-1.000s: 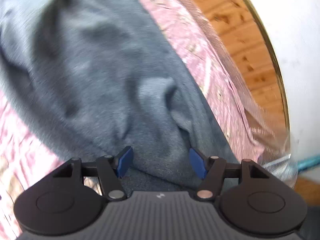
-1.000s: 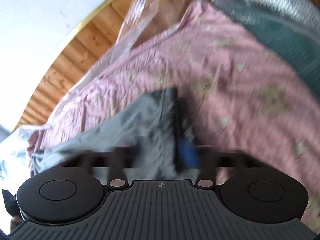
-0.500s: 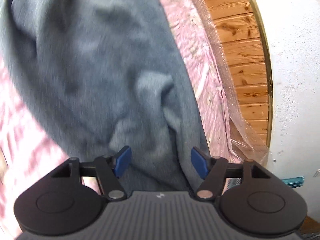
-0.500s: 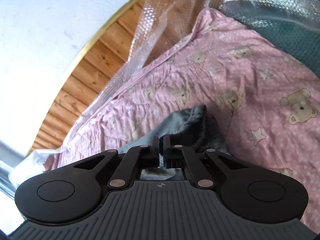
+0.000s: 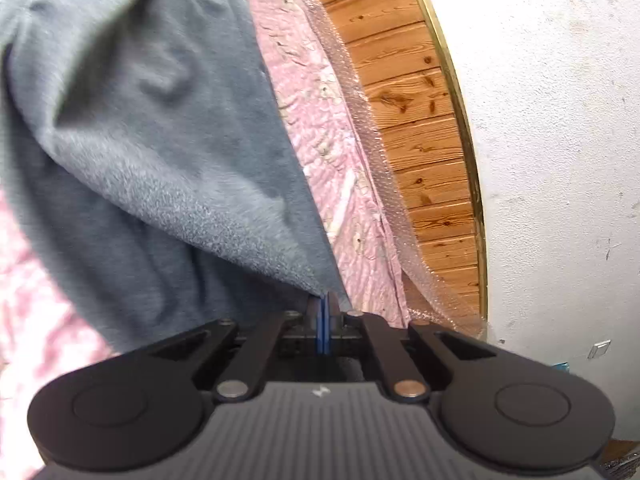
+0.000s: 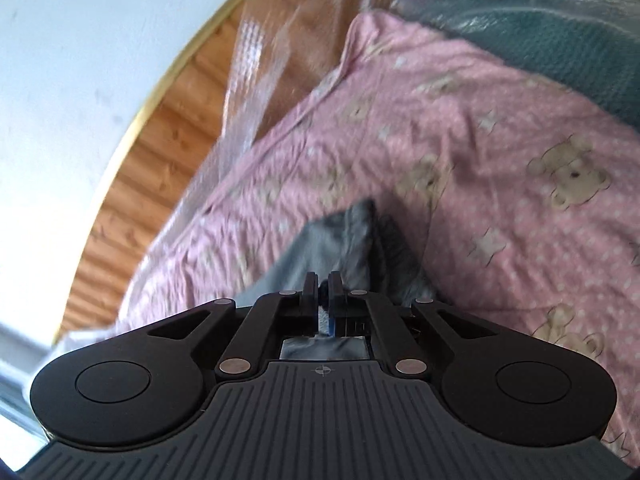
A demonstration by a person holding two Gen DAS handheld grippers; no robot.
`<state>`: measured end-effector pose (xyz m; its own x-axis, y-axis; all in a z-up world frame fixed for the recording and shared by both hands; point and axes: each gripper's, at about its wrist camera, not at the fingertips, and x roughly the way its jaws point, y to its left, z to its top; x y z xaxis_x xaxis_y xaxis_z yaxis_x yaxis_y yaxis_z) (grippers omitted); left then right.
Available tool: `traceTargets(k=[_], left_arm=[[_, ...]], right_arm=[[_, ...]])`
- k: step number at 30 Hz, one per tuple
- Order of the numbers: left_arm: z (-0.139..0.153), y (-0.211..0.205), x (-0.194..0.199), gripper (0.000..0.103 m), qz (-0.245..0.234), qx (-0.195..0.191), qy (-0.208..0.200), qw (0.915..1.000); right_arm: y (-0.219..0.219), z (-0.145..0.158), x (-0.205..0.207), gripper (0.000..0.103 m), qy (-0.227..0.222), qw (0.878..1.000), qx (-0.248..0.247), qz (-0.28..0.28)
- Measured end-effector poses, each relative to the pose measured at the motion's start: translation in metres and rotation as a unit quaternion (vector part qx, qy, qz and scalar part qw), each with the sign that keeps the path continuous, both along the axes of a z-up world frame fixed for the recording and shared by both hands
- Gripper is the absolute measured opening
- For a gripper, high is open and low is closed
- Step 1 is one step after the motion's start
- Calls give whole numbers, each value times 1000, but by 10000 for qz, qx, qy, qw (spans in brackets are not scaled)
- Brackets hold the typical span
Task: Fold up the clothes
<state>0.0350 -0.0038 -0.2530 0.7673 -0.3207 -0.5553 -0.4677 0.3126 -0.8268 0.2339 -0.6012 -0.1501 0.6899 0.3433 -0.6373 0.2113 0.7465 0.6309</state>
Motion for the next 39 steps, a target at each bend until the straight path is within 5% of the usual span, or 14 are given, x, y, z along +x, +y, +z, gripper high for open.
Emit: traceTargets(k=[6,8,11,13,15,16,18,20,24,27,32,35,36,39], left_arm=[[-6,5,-20,1,-247,135,50,9996],[-13,2,-20,1,-358,175,120,9991],[-14,-3,-15,1,-395,242,22,9989],[-15,-6,-8,2,-440,274,-34,9986],[-8,-7,-4,2,-456,399,-73,9981],[-4,-7,-1,2,-463,461,-93,9978],[3,-8,3,2,-479,586,-132,9970],[10,-7,5,2,-457,694,-181,9964],[16,-1,7,1,-622,1037,70,9926],[10,-6,6,1,-879,1080,264,9899],[1,-15,4,2,-1306,1150,586,9830],[-5,-20,3,2,-1560,1190,778,9775],[-7,-22,2,2,-1645,1203,842,9754],[-6,-31,5,5,-1839,1250,867,9711]], right_arm=[[-6,-12,-3,1,214,9993,-296,-82],[1,-19,-7,10,289,9994,-177,122],[14,-28,-13,47,386,9982,-86,443],[32,-33,-10,70,380,9947,-490,821],[51,-38,-6,64,367,9871,-952,1230],[60,-40,-4,36,360,9819,-1182,1433],[77,-38,0,1,264,9669,-1679,1902],[76,-20,0,0,-39,9644,-1899,1842],[26,21,2,0,-382,9870,-1284,892],[0,13,15,0,-6,9909,-1163,675],[-11,-17,14,1,861,9829,-1208,1093],[-14,-31,9,16,1153,9761,-1226,1377],[-15,-28,8,28,1080,9762,-1326,1332],[-11,-3,14,42,477,9792,-1643,1089]])
